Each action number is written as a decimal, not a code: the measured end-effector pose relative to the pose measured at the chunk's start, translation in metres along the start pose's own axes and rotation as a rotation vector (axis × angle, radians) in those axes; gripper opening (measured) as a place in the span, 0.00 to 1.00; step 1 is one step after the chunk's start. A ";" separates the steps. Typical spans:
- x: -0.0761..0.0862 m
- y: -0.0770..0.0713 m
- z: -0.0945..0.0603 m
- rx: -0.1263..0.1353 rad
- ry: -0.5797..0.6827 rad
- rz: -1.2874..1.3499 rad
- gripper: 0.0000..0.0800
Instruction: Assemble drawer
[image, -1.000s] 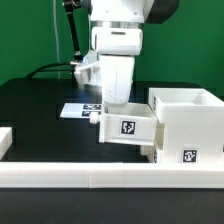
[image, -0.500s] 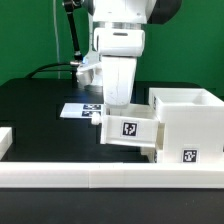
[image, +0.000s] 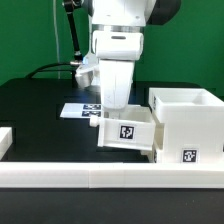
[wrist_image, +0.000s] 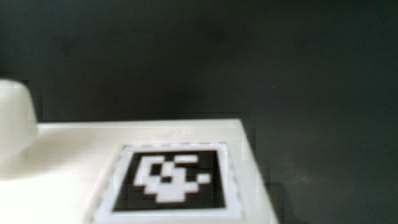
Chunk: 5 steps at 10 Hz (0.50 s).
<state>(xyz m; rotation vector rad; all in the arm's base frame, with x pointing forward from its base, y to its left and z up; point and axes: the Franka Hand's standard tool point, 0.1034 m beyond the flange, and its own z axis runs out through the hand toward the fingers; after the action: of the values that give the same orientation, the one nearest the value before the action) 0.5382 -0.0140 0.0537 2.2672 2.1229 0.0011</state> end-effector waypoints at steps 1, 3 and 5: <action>0.000 0.000 0.000 0.000 0.000 0.000 0.05; 0.000 -0.001 0.001 0.002 0.000 0.001 0.05; 0.002 0.000 0.001 0.002 0.001 0.002 0.05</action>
Offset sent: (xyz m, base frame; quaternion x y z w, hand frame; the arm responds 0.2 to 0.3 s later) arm 0.0000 0.0000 0.0000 0.0000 0.0000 0.0000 1.0000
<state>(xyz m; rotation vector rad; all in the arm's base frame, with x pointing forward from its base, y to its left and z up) 0.5383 -0.0120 0.0530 2.2705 2.1218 0.0000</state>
